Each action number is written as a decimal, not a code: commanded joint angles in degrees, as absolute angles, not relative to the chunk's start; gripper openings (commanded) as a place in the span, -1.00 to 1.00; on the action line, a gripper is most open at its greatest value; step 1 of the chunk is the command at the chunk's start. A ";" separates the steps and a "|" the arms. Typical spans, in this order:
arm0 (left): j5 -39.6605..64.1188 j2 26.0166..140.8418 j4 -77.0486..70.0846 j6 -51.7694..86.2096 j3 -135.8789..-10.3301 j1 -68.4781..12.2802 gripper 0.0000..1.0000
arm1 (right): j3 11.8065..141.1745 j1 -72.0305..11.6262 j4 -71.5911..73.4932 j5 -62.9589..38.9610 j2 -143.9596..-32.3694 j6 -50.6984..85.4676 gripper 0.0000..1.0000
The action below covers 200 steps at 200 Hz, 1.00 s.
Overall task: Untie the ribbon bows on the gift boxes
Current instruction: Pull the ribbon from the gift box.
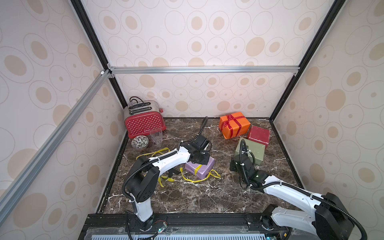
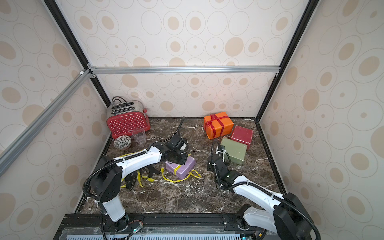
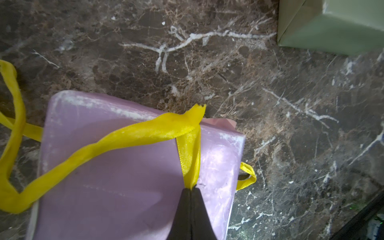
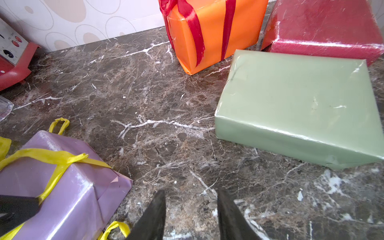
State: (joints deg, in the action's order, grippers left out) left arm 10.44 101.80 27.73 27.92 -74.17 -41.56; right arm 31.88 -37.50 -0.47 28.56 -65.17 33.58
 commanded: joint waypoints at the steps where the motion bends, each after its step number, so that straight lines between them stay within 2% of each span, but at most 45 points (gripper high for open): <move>1: 13.35 99.30 23.90 30.26 -73.89 -40.66 -1.00 | 33.13 -37.03 -1.32 27.69 -66.30 34.11 -0.16; 113: 18.85 92.81 9.34 40.54 -70.15 -38.06 -1.00 | 34.26 -35.93 -2.28 25.40 -67.84 34.37 -0.17; 200: 14.79 85.69 7.25 41.84 -74.90 -37.89 -1.00 | 34.56 -34.81 -2.54 24.09 -68.54 34.18 -0.17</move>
